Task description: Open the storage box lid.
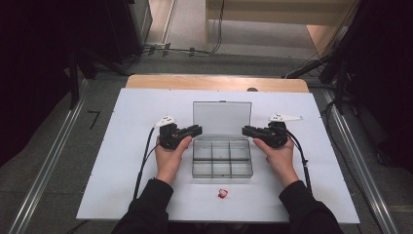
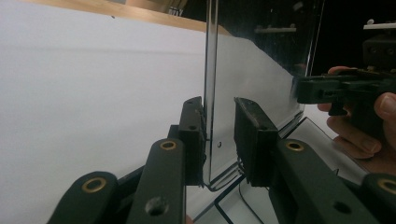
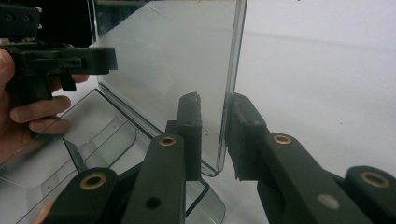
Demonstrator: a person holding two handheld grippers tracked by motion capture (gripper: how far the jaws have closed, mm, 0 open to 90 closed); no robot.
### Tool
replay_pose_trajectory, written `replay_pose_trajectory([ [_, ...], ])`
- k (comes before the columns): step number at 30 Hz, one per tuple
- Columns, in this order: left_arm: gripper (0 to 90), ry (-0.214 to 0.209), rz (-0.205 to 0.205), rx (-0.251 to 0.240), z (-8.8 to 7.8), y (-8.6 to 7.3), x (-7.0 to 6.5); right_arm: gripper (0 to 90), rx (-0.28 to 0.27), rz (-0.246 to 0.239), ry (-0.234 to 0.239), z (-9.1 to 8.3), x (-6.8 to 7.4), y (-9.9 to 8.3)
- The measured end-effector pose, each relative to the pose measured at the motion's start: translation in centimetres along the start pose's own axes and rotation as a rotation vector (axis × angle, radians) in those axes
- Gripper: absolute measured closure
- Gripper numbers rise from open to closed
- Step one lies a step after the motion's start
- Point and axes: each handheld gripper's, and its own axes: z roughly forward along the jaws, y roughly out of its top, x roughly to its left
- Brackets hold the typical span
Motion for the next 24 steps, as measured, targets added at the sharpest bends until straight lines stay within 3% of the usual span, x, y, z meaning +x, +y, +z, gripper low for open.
replay_pose_trajectory([
  [14, 73.2, -0.020, -0.046, 0.003, 0.3, -0.1, 0.5, 73.1, -0.011, 0.054, 0.038, 0.4, -0.7, -0.3],
  [24, 70.0, -0.016, -0.072, 0.032, 0.6, -0.1, 0.8, 69.8, -0.010, 0.103, 0.053, 0.8, -1.1, -0.5],
])
